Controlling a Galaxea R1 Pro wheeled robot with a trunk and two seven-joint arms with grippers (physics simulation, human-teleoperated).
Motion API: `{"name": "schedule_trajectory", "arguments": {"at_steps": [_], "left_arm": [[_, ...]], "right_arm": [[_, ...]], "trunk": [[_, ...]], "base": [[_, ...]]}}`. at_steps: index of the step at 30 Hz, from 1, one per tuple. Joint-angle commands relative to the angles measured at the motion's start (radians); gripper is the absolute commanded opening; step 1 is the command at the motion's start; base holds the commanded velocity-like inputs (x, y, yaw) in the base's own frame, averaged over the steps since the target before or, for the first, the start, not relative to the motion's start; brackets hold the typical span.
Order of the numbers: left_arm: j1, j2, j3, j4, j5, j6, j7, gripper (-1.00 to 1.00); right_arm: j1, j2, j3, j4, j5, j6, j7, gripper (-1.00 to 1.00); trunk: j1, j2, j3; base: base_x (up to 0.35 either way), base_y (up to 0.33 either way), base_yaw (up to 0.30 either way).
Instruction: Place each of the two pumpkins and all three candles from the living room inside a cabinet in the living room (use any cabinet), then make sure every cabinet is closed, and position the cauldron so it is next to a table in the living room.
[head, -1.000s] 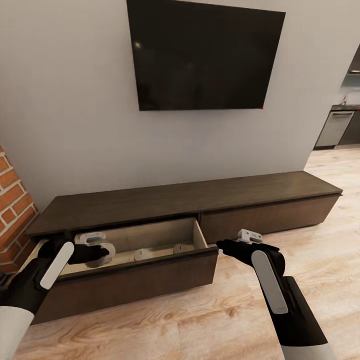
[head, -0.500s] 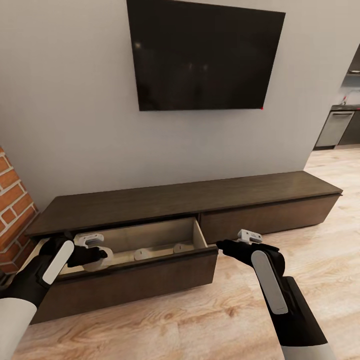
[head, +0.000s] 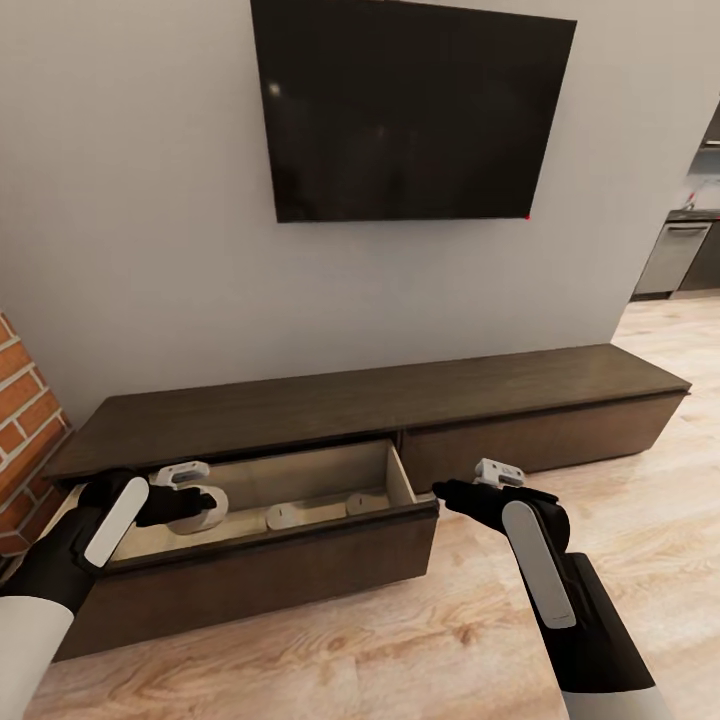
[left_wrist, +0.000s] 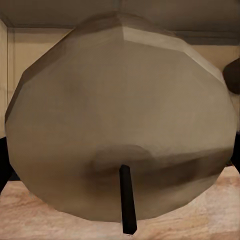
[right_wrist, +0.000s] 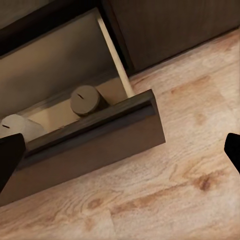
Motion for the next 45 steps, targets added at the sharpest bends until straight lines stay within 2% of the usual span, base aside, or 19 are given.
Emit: {"name": "schedule_trajectory", "arguments": {"at_steps": [1,7,10,12,13,15,16,19,20,23,26,31,35,39,45], "left_arm": [[-0.001,0.001,-0.003,-0.001,0.01,0.002,0.009,-1.0],[-0.001,0.001,-0.004,0.012,0.008,0.002,0.009,-1.0],[-0.001,0.001,-0.004,0.014,0.008,0.002,0.009,-1.0],[-0.001,0.001,-0.004,0.014,0.008,0.002,0.009,-1.0],[-0.001,0.0,-0.004,0.015,0.007,0.002,0.009,-1.0],[-0.001,0.0,-0.005,0.015,0.007,0.002,0.009,-1.0],[-0.001,0.0,-0.005,0.016,0.007,0.002,0.009,-1.0],[-0.001,0.0,-0.006,0.021,0.007,0.002,0.009,-1.0],[-0.002,0.0,-0.006,0.033,0.007,0.002,0.009,-1.0],[-0.005,0.002,-0.006,0.081,0.007,0.002,0.01,-1.0],[-0.011,0.002,-0.006,0.115,0.007,0.002,0.011,-1.0],[-0.035,0.003,-0.006,0.188,0.006,0.002,0.016,-1.0],[-0.064,0.003,-0.006,0.263,0.003,0.002,0.05,-1.0],[-0.071,-0.001,-0.006,0.283,0.005,0.002,0.101,-1.0],[-0.073,-0.002,-0.005,0.288,0.008,0.002,0.109,-1.0]], "right_arm": [[-0.001,0.0,0.0,-0.001,-0.01,0.002,-0.01,1.0],[0.0,-0.005,-0.003,-0.002,-0.009,0.002,-0.011,1.0],[0.004,-0.032,-0.015,-0.002,-0.014,-0.002,-0.009,1.0],[0.01,-0.051,-0.052,-0.002,-0.02,-0.005,-0.005,1.0],[0.013,-0.058,-0.088,-0.002,-0.022,-0.005,-0.003,1.0],[0.015,-0.063,-0.124,-0.002,-0.024,-0.005,-0.001,1.0],[0.016,-0.066,-0.159,-0.002,-0.025,-0.005,0.003,1.0],[0.017,-0.069,-0.225,-0.002,-0.026,-0.004,0.018,1.0],[0.017,-0.069,-0.255,-0.002,-0.026,-0.004,0.024,1.0],[0.017,-0.068,-0.307,-0.002,-0.026,-0.003,0.033,1.0],[0.018,-0.067,-0.325,-0.002,-0.026,-0.003,0.036,1.0],[0.019,-0.067,-0.332,-0.001,-0.026,-0.003,0.037,1.0],[0.021,-0.067,-0.333,-0.001,-0.026,-0.003,0.037,1.0],[0.022,-0.067,-0.333,-0.001,-0.026,-0.003,0.037,1.0],[0.022,-0.067,-0.332,-0.001,-0.028,-0.003,0.037,1.0]], "trunk": [[0.0,0.0,-0.001],[0.0,0.0,-0.001],[0.0,0.0,-0.001],[0.0,0.0,-0.001],[0.0,0.0,-0.001],[0.0,0.0,-0.001],[0.0,0.0,-0.001],[0.0,0.0,-0.001],[0.0,0.0,-0.001],[0.0,0.0,-0.001],[0.0,0.0,-0.001],[0.0,0.0,-0.001],[0.0,0.0,-0.001],[0.0,0.0,-0.001],[0.0,0.0,-0.001]], "base": [[0.194,0.0,0.0],[0.215,0.0,0.0],[0.068,0.0,0.0],[0.026,0.0,0.0],[0.02,0.0,0.0],[0.043,0.0,0.0],[0.121,0.0,0.0],[0.201,0.0,0.0],[0.251,0.0,0.0],[0.164,0.0,0.0],[0.056,0.0,0.0],[0.014,0.0,0.0],[0.003,0.0,0.0],[0.0,0.0,0.0],[0.0,0.0,0.0]]}}
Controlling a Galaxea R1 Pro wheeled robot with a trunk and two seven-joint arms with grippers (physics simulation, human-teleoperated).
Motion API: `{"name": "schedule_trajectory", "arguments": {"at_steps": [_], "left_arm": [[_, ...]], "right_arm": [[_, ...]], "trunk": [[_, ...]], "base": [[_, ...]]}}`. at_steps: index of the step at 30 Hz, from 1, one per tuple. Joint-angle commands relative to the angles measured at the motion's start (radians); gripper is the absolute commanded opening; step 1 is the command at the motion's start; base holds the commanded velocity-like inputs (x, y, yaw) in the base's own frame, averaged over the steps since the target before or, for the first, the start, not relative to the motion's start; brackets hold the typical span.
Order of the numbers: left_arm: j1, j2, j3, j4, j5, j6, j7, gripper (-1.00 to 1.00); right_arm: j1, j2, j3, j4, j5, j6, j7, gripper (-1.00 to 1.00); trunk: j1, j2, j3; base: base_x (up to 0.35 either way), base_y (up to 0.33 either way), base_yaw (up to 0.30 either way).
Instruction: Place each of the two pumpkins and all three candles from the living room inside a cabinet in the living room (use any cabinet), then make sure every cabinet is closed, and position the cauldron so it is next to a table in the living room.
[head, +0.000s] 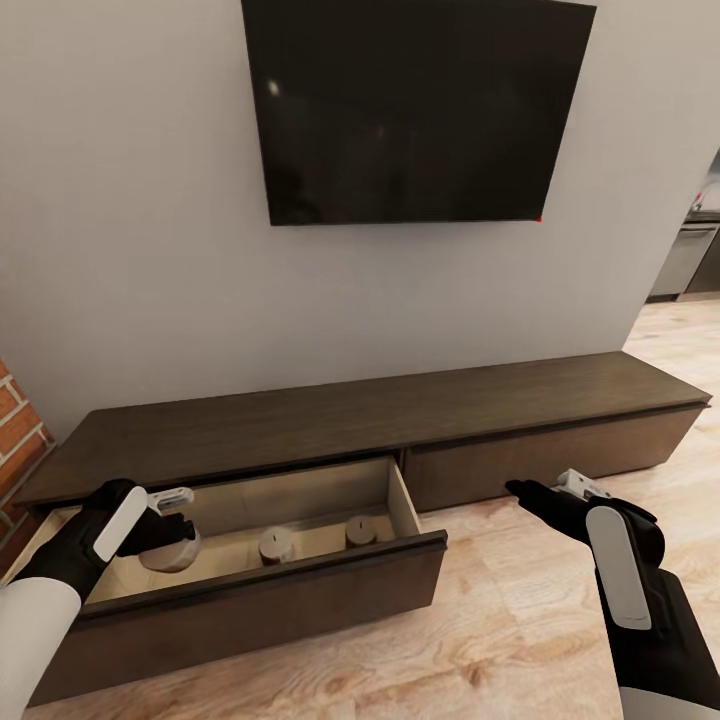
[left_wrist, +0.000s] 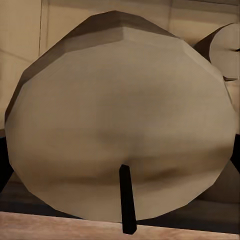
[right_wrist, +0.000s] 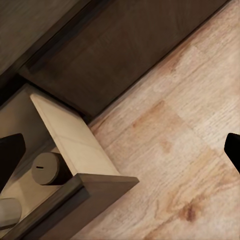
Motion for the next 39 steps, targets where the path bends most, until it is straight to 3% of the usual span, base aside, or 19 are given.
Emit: {"name": "schedule_trajectory", "arguments": {"at_steps": [1,29,31,34,35,39], "left_arm": [[-0.001,0.001,-0.004,-0.001,0.01,0.002,0.009,-1.0],[-0.001,-0.001,-0.007,-0.009,0.004,0.002,0.014,-1.0],[-0.001,-0.002,-0.007,-0.006,0.004,0.002,0.015,-1.0],[-0.001,-0.003,-0.008,-0.004,0.003,0.002,0.017,-1.0],[-0.001,-0.003,-0.009,-0.003,0.002,0.002,0.017,-1.0],[-0.001,-0.003,-0.012,-0.002,0.001,0.002,0.017,-1.0]], "right_arm": [[-0.001,0.0,0.0,-0.001,-0.011,0.003,-0.01,1.0],[-0.001,0.005,0.009,-0.016,-0.012,0.004,0.002,1.0],[0.001,0.002,0.006,-0.02,-0.012,0.004,0.058,1.0],[0.022,-0.004,-0.004,-0.024,-0.01,0.021,0.225,1.0],[0.032,-0.005,-0.023,-0.024,-0.009,0.034,0.283,1.0],[0.045,-0.007,-0.088,-0.025,-0.009,0.064,0.37,1.0]], "trunk": [[0.0,0.0,-0.001],[0.0,0.0,-0.001],[0.0,0.0,-0.001],[0.0,0.0,-0.001],[0.0,0.0,-0.001],[0.0,0.0,-0.001]], "base": [[0.0,0.0,0.0],[0.091,0.0,0.0],[0.024,0.0,0.0],[0.009,0.0,0.0],[0.004,0.0,0.0],[0.002,0.0,0.0]]}}
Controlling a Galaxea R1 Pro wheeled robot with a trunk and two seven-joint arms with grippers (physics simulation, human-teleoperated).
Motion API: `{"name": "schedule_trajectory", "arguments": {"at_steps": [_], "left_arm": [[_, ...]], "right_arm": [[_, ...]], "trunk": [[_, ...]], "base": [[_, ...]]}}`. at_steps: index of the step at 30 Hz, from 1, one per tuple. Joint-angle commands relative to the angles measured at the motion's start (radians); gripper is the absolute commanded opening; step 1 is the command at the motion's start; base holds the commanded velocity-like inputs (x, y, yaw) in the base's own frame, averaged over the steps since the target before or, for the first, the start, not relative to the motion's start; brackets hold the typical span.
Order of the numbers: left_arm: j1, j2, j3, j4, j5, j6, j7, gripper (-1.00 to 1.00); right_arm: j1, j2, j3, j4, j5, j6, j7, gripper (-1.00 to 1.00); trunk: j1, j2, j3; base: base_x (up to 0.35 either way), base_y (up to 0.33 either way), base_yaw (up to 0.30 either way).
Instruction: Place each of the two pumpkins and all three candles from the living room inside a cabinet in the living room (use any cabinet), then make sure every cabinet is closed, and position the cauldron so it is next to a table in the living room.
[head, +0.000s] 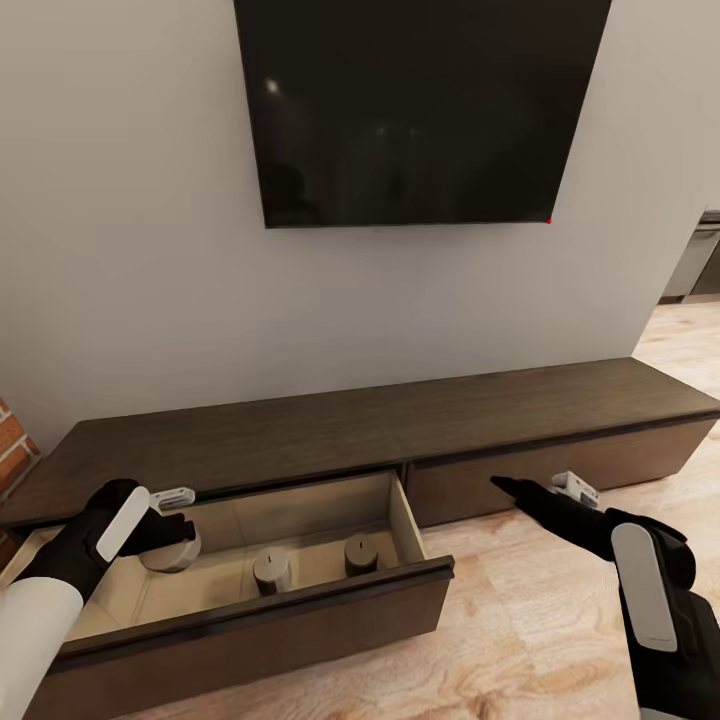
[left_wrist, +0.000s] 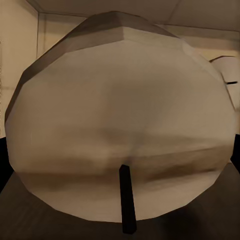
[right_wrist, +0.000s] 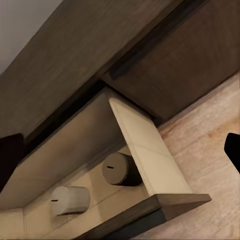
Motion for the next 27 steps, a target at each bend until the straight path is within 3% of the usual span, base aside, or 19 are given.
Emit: {"name": "schedule_trajectory", "arguments": {"at_steps": [1,21,27], "left_arm": [[-0.001,0.001,-0.005,-0.001,0.009,0.002,0.009,-1.0],[-0.001,0.0,-0.008,0.001,0.009,0.002,0.011,-1.0],[-0.003,0.003,-0.006,0.009,0.01,-0.016,0.008,-1.0]], "right_arm": [[0.001,0.0,-0.011,-0.001,-0.011,0.004,0.003,1.0],[0.004,0.001,-0.028,-0.001,-0.012,0.004,0.025,1.0],[0.006,-0.003,-0.029,-0.001,-0.02,0.004,0.029,1.0]], "trunk": [[0.0,0.0,-0.001],[0.069,-0.126,-0.057],[0.069,-0.126,-0.057]], "base": [[0.0,0.0,0.0],[0.0,0.0,0.0],[0.0,0.0,0.0]]}}
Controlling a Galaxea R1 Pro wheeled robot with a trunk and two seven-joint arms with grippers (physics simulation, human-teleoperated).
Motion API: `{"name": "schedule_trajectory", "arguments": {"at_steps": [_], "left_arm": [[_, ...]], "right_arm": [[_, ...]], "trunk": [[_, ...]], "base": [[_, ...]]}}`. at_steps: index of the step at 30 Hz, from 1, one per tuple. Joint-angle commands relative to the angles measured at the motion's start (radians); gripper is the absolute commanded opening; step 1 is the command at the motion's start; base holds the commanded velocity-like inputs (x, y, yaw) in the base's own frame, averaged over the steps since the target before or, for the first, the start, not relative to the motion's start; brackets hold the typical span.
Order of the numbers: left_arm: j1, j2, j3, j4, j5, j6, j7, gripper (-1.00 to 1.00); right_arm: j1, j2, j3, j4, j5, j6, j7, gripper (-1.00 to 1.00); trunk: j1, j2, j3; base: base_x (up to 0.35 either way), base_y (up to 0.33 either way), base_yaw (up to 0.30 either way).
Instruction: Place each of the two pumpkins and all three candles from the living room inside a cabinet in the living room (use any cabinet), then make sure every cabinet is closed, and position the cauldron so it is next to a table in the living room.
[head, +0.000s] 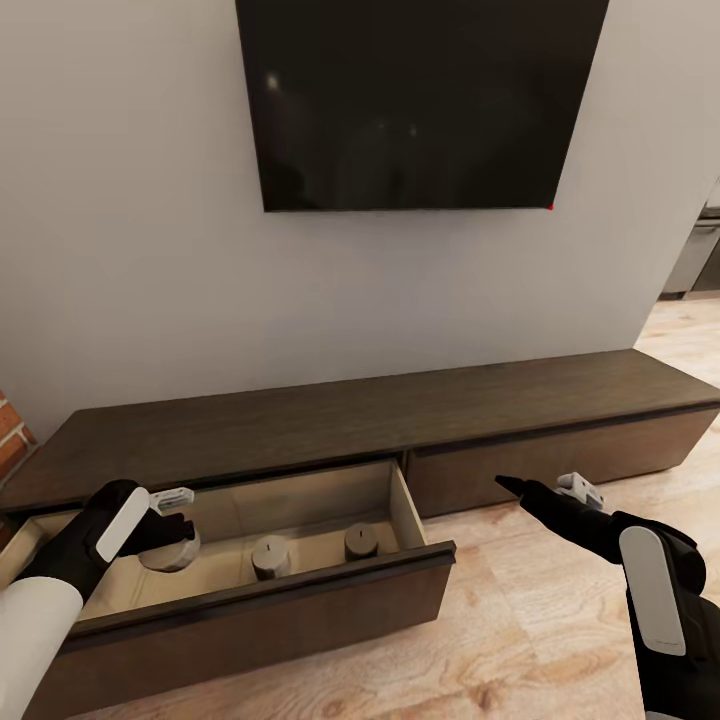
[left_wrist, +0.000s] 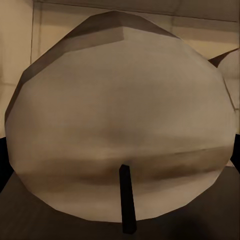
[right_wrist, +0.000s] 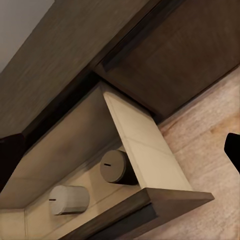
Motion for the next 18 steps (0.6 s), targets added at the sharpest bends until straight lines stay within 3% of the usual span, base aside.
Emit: {"name": "schedule_trajectory", "arguments": {"at_steps": [1,18], "left_arm": [[-0.001,0.001,-0.005,-0.001,0.01,0.002,0.009,-1.0],[0.0,-0.003,-0.004,0.0,0.01,-0.006,0.008,-1.0]], "right_arm": [[-0.001,0.0,-0.001,-0.001,-0.007,0.004,-0.005,1.0],[-0.001,-0.001,0.0,-0.001,-0.007,0.004,-0.006,1.0]], "trunk": [[0.0,0.0,-0.001],[0.0,0.0,-0.001]], "base": [[0.0,0.0,0.0],[0.0,0.0,0.0]]}}
